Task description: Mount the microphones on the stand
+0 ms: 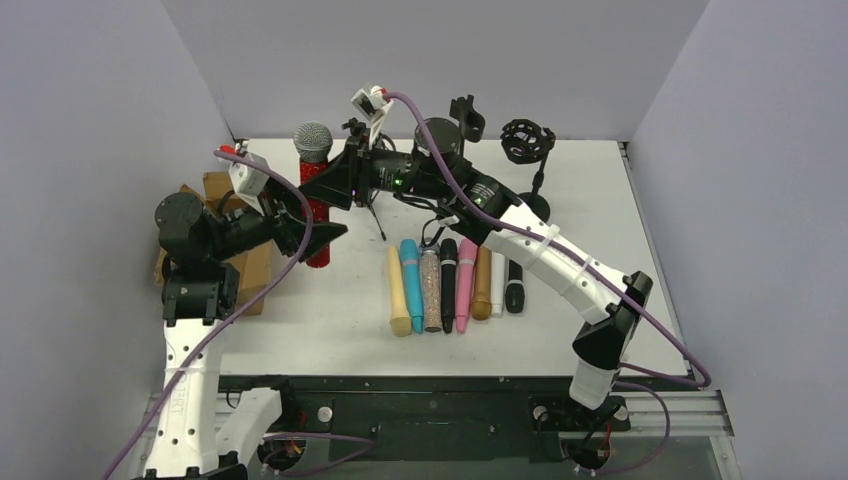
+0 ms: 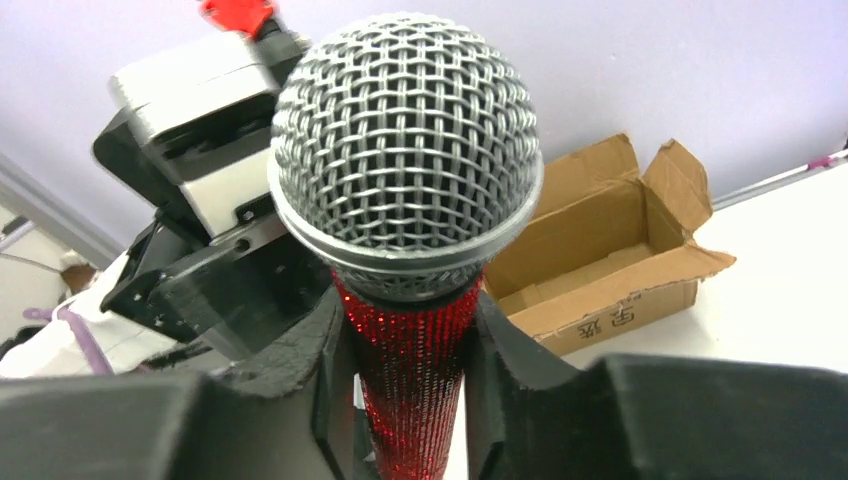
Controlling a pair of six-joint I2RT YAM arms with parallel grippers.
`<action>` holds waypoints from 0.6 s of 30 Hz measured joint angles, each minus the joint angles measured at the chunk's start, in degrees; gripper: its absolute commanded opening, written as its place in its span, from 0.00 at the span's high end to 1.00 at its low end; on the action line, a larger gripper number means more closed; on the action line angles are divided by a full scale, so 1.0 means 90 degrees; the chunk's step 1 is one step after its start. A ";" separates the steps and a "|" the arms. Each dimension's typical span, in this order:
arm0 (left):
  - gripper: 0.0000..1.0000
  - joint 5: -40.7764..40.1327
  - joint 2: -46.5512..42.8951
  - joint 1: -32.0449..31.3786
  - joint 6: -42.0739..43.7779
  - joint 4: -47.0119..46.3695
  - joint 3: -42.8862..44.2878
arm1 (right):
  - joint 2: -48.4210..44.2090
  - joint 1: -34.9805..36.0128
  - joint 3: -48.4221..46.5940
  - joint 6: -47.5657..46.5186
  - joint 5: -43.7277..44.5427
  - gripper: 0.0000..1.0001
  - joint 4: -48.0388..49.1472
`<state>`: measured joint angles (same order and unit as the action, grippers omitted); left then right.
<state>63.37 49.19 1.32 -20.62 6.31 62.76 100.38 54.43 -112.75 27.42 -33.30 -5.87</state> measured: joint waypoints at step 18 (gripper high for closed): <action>0.04 -0.2125 0.2057 0.0486 0.1715 0.3320 0.1800 | 0.0206 -0.0821 -0.0131 -0.1902 0.2701 1.00 0.0398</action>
<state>44.25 67.70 5.69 -5.19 36.18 78.96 102.24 47.05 -113.93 10.31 -8.99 -2.28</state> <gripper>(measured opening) 0.965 0.368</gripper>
